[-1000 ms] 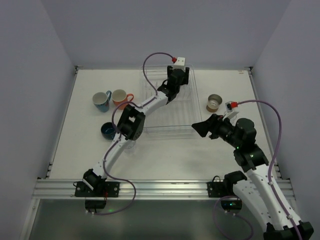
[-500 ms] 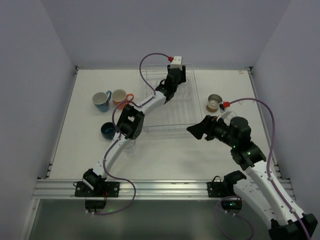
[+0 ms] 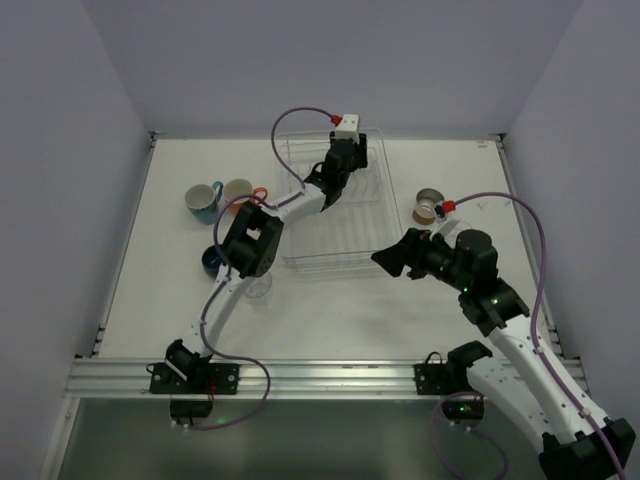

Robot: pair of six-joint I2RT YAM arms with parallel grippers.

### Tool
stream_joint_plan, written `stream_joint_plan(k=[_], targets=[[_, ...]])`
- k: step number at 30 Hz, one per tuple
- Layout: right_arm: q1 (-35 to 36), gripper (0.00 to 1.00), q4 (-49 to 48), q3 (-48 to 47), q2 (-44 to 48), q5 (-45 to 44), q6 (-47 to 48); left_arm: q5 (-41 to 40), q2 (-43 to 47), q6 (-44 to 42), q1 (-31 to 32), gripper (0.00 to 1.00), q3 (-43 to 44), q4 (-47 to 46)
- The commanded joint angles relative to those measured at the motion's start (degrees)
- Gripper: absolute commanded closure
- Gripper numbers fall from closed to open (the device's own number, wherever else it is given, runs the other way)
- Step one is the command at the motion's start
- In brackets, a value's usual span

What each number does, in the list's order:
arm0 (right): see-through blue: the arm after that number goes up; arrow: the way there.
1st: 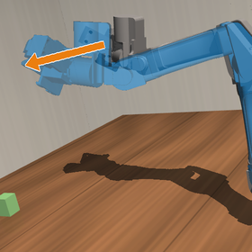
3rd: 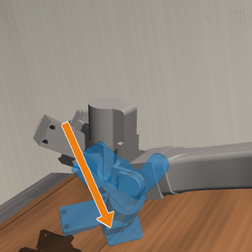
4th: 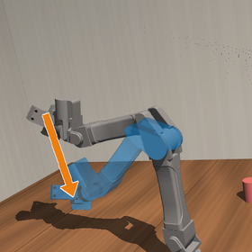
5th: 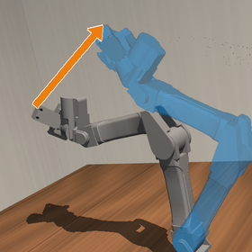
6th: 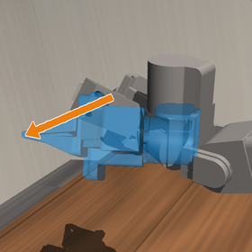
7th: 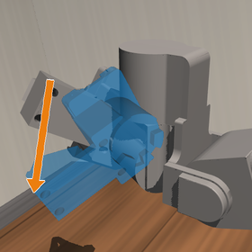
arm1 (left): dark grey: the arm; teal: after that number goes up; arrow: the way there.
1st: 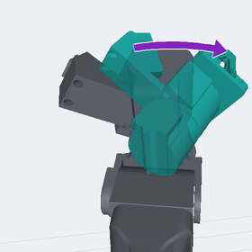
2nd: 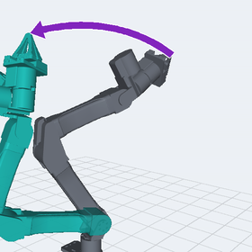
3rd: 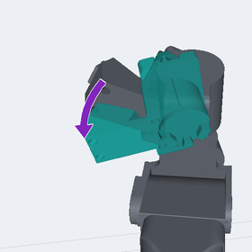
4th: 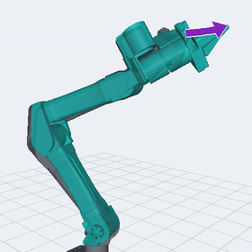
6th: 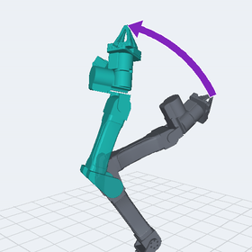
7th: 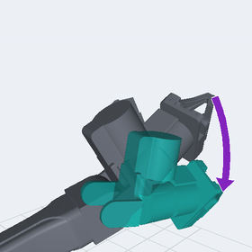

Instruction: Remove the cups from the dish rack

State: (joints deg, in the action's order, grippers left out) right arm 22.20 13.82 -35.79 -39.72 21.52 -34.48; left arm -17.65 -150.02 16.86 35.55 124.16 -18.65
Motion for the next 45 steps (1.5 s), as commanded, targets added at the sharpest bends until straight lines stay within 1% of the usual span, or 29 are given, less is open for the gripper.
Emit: stream_joint_plan(k=[1, 12, 17, 20, 23, 24, 26, 27, 29, 30, 31, 32, 33, 34, 35, 36, 37, 39, 41, 42, 45], targets=[[0.6, 0.24, -1.8, -2.2, -0.1, -1.0, 0.3, -0.2, 7.8, -2.1, 0.5, 0.84, -2.5, -6.9], [0.8, 0.23, -3.0, -0.3, 0.4, -3.3, 0.0, 2.2, 9.9, -1.5, 0.5, 0.89, -1.6, -9.6], [0.9, 0.23, -6.5, 0.0, -0.4, -3.1, -2.7, 4.6, 14.7, 1.3, 0.4, 0.91, -3.6, -9.5], [0.8, 0.23, -8.0, -0.3, -0.7, -3.7, -4.1, 6.0, 19.1, 3.4, 0.2, 0.92, -6.8, -9.4], [0.9, 0.23, -10.6, -0.2, -1.1, -3.5, -6.0, 6.7, 24.7, 5.2, 0.2, 0.92, -12.2, -9.6], [0.8, 0.24, -11.0, -0.1, -1.3, -3.8, -6.5, 6.9, 26.2, 5.8, 0.1, 0.92, -15.9, -9.6], [0.9, 0.24, -12.7, -0.2, -1.9, -5.2, -8.5, 8.2, 32.0, 8.4, -0.2, 0.92, -20.6, -10.9], [0.8, 0.24, -16.0, 0.0, -1.9, -6.0, -9.6, 9.0, 36.0, 9.6, -0.6, 0.92, -25.9, -11.6], [0.9, 0.24, -20.1, 0.6, -2.5, -6.5, -12.6, 12.0, 40.0, 14.3, -1.1, 0.92, -31.2, -13.6], [0.8, 0.24, -23.7, 0.5, -3.0, -6.7, -13.2, 13.9, 43.9, 16.6, -1.9, 0.92, -37.0, -14.9], [0.9, 0.24, -25.7, 0.0, -3.7, -6.7, -13.8, 15.6, 45.5, 21.2, -2.3, 0.92, -39.7, -16.2], [0.8, 0.24, -27.7, -0.8, -4.7, -6.2, -14.6, 19.2, 47.3, 23.5, -2.7, 0.93, -42.0, -18.4], [0.8, 0.24, -29.3, -1.4, -6.9, -4.7, -14.8, 20.7, 48.9, 25.7, -2.9, 0.93, -47.1, -19.6], [0.9, 0.24, -31.7, -2.1, -8.3, -3.9, -15.3, 22.1, 52.1, 29.2, -2.9, 0.93, -49.5, -21.0], [0.9, 0.25, -33.1, -3.1, -9.5, -3.4, -15.9, 24.4, 53.8, 30.8, -2.9, 0.94, -51.6, -23.5], [0.8, 0.25, -36.5, -3.2, -11.6, -2.9, -16.4, 25.5, 57.1, 32.4, -2.9, 0.94, -56.1, -24.9], [0.9, 0.25, -38.2, -3.6, -12.6, -2.3, -16.8, 26.7, 58.6, 35.4, -2.9, 0.94, -58.2, -26.6], [0.8, 0.26, -39.0, -4.9, -14.2, -1.0, -17.1, 28.1, 63.4, 37.1, -2.9, 0.95, -63.2, -28.7], [1.1, 0.28, -42.2, -4.7, -15.5, 1.0, -18.6, 30.0, 66.0, 39.3, -2.8, 0.95, -66.0, -31.4], [1.1, 0.29, -44.5, -4.4, -15.6, 1.4, -19.2, 30.4, 68.3, 39.7, -2.8, 0.95, -68.0, -31.4], [1.9, 0.29, -46.7, -3.2, -15.3, 2.4, -21.3, 31.4, 71.7, 41.0, -2.8, 0.95, -70.5, -31.6]])
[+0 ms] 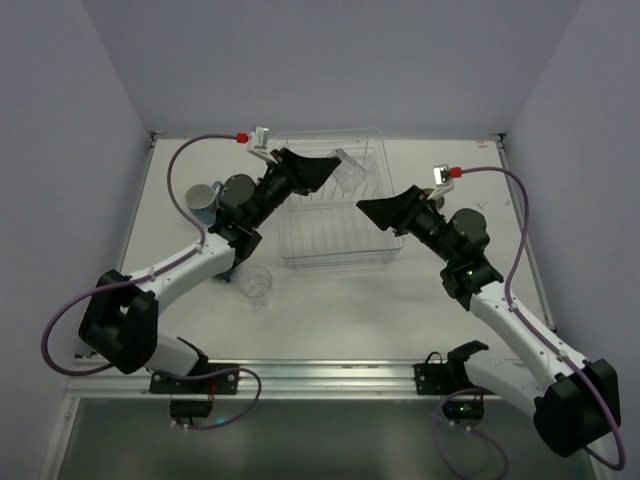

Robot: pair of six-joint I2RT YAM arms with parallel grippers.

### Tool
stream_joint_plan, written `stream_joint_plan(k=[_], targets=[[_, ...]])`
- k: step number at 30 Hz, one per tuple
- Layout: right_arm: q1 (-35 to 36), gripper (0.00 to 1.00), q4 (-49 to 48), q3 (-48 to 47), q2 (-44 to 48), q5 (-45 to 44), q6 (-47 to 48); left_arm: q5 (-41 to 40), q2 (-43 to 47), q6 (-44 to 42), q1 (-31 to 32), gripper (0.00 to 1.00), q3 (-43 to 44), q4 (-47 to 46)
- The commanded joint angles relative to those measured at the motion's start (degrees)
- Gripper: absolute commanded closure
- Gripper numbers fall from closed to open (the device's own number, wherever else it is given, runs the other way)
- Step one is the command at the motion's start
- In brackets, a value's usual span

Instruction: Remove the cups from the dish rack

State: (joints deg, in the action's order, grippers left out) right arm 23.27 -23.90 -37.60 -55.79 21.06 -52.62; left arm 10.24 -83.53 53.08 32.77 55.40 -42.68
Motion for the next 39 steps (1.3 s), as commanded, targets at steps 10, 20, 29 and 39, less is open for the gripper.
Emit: stream_joint_plan(k=[10, 20, 29, 39], targets=[[3.8, 0.32, -13.9, -2.3, -0.3, 5.8, -4.8, 6.6, 9.3, 8.1, 2.4, 0.97, -4.6, -10.1], [4.9, 0.37, -14.0, -4.1, -0.7, 5.0, -2.2, 7.5, 9.7, 9.1, 3.9, 0.98, -5.6, -10.1], [4.9, 0.57, -19.2, -4.5, -2.4, 4.9, -2.8, 8.4, 11.0, 10.7, 4.1, 0.98, -8.5, -10.9], [4.9, 1.0, -17.5, -3.0, -1.7, 4.1, -3.8, 7.3, 14.3, 9.2, 4.1, 0.46, -11.4, -8.8]])
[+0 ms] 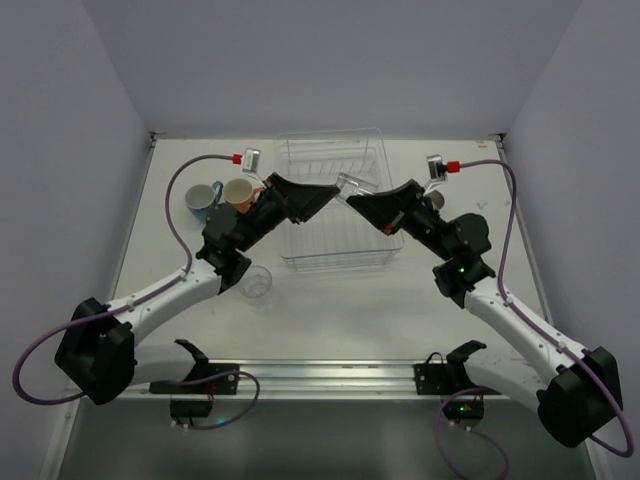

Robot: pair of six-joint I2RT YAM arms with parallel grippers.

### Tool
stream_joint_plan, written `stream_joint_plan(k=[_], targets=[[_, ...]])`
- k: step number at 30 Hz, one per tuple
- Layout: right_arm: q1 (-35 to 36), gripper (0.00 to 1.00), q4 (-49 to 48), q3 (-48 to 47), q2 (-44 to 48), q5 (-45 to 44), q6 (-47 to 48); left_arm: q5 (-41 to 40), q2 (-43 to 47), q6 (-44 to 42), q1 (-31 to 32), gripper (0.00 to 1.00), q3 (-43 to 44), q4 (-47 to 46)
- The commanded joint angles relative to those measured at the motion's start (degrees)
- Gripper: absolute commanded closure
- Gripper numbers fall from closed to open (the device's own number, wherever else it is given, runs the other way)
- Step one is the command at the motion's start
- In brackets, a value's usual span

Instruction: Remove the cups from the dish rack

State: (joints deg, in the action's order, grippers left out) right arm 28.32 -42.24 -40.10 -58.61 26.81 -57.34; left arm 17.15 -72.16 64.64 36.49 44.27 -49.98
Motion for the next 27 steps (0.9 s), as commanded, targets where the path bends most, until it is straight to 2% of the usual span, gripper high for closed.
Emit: stream_joint_plan(k=[1, 3, 4, 6, 7, 10, 11, 12, 13, 14, 18, 19, 21, 22, 25, 27], targets=[[-0.2, 1.0, 1.6, -0.7, 1.5, -1.8, 1.9, 0.0, 3.3, -3.1, 0.2, 0.35, -0.2, 0.6], [-0.2, 1.0, 4.8, -0.9, 2.4, -2.5, 2.3, -0.4, 5.2, -5.0, 0.2, 0.27, -0.2, 2.6], [-0.2, 1.0, 6.2, -1.2, 3.4, -3.1, 3.4, -1.4, 6.0, -5.9, 0.2, 0.19, -0.3, 5.1], [-0.2, 1.0, 8.9, -1.1, 4.7, -3.3, 4.2, -3.1, 9.6, -9.2, 0.2, 0.1, -0.9, 8.3], [-0.2, 1.0, 10.4, -1.0, 6.5, -4.0, 5.0, -5.0, 10.8, -10.6, 0.2, 0.0, -0.9, 12.2], [-0.2, 1.0, 21.6, -2.4, 10.7, -5.3, 10.1, -9.1, 16.2, -16.5, 0.2, 0.0, 0.0, 22.8], [-0.2, 1.0, 25.6, -3.2, 11.8, -8.1, 12.0, -9.8, 18.8, -17.8, 0.3, 0.0, 0.1, 25.3], [-0.2, 1.0, 34.9, -4.2, 12.5, -10.0, 14.4, -10.5, 20.0, -19.9, 0.3, 0.0, 0.1, 27.7], [-0.3, 1.0, 40.0, -7.0, 13.8, -12.8, 18.7, -11.7, 21.2, -21.0, 0.2, 0.0, -0.1, 33.0], [-0.5, 1.0, 50.0, -8.5, 14.0, -18.9, 20.8, -12.0, 23.4, -22.0, 0.3, 0.0, -0.2, 35.8], [-4.7, 1.0, 69.4, -14.4, 13.2, -30.9, 28.9, -10.8, 28.7, -26.9, 0.3, 0.0, -1.4, 47.4], [-8.9, 1.0, 71.7, -15.9, 12.7, -30.9, 30.6, -10.4, 29.4, -28.2, 0.3, 0.0, -0.8, 53.5], [-12.8, 1.0, 76.3, -17.0, 11.1, -31.7, 32.1, -10.4, 30.9, -32.0, 0.3, 0.0, 0.4, 58.9], [-15.0, 1.0, 77.7, -18.5, 10.3, -35.6, 33.5, -10.7, 31.3, -33.5, 0.3, 0.0, 1.9, 64.0], [-17.9, 1.0, 83.0, -22.9, 5.4, -40.2, 36.1, -11.5, 31.9, -39.6, 0.2, 0.0, 5.0, 72.7], [-19.3, 1.0, 86.3, -26.5, 1.1, -40.7, 37.2, -11.9, 32.8, -42.6, 0.3, 0.0, 5.4, 75.3]])
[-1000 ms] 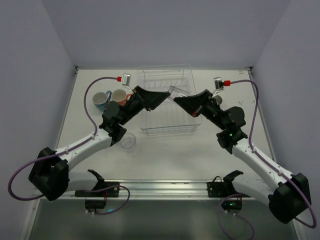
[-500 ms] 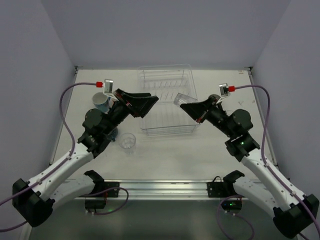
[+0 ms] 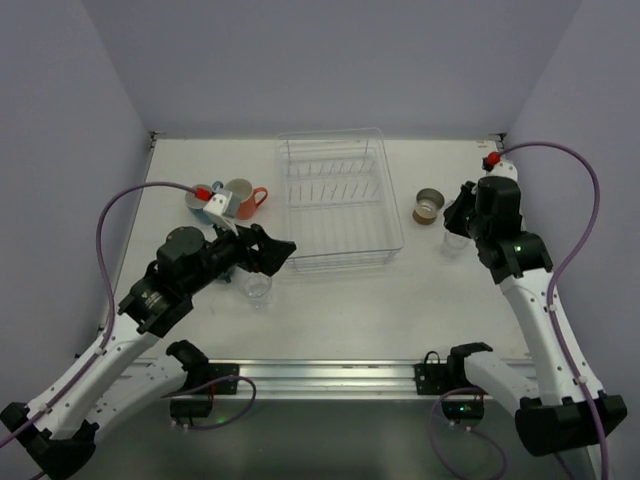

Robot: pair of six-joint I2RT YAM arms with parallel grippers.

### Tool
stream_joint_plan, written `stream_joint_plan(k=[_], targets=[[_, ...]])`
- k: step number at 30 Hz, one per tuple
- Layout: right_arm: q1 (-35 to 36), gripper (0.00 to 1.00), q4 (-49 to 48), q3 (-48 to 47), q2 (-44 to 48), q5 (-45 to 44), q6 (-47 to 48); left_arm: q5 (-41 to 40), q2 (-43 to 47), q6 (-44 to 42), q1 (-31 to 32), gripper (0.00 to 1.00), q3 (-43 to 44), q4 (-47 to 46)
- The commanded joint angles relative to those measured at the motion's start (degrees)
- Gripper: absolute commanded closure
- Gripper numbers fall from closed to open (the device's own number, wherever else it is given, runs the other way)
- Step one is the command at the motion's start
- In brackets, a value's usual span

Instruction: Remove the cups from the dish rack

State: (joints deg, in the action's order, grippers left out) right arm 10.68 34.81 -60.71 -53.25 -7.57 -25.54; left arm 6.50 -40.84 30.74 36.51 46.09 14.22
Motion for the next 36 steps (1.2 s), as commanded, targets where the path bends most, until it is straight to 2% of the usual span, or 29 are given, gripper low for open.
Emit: stream_joint_plan(k=[1, 6, 11, 14, 24, 36], targets=[[-2.8, 1.0, 9.8, -6.7, -5.5, -6.3, 5.8, -1.4, 2.1, -9.6, 0.3, 0.0, 3.0, 12.1], [-5.5, 1.0, 15.7, -13.1, -14.0, -6.7, 8.0, -3.3, 6.2, -13.5, 0.3, 0.0, 0.3, 12.2], [-8.0, 1.0, 17.0, -15.4, -20.9, -4.8, 8.5, -3.0, 10.1, -17.3, 0.4, 0.0, -1.2, 9.6], [-8.3, 1.0, 17.6, -15.6, -23.8, -3.1, 8.8, -6.0, 12.6, -18.1, 3.0, 0.0, -3.1, 7.4], [-8.7, 1.0, 18.0, -17.7, -29.6, -1.0, 8.7, -7.0, 16.2, -18.8, 7.3, 0.0, -6.5, 4.1], [-8.8, 1.0, 18.9, -18.8, -34.5, -2.8, 8.8, -7.9, 16.7, -18.8, 7.7, 0.0, -6.7, 4.1]])
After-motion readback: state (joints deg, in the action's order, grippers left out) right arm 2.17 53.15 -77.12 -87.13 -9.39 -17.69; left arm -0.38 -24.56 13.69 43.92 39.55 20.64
